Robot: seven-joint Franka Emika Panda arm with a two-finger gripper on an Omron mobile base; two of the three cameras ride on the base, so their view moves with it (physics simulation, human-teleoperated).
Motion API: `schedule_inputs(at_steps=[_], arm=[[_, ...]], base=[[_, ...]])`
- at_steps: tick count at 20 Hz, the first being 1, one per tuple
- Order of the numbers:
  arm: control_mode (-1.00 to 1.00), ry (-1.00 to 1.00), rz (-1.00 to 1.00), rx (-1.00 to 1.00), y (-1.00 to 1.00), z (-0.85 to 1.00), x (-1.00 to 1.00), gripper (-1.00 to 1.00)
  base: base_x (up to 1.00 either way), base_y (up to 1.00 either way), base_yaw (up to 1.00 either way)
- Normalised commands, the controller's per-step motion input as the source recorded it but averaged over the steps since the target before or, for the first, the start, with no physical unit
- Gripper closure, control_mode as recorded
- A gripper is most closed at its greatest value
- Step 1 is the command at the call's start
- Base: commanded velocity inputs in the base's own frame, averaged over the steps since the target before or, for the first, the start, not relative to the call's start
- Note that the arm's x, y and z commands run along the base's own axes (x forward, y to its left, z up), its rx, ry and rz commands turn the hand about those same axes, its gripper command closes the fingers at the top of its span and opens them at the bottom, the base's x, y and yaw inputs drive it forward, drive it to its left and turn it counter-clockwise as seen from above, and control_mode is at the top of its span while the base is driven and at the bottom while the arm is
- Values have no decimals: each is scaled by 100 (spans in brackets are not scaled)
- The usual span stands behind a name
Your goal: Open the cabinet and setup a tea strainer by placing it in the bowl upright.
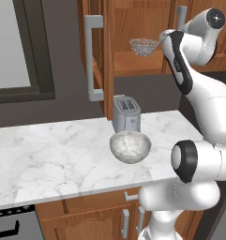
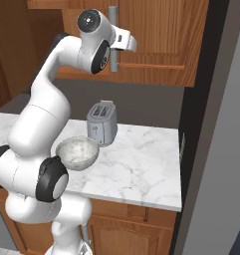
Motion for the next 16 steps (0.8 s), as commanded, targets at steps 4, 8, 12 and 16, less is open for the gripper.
schedule_inputs(at_steps=[4,8,12,16], arm=[[-100,0,0,0,1,0,0,100],[-100,0,0,0,0,6,-19,100],[-100,0,0,0,-4,21,-50,100],[-100,0,0,0,-8,30,-71,100]], base=[[0,0,0],[0,0,0],[0,0,0],[0,0,0]])
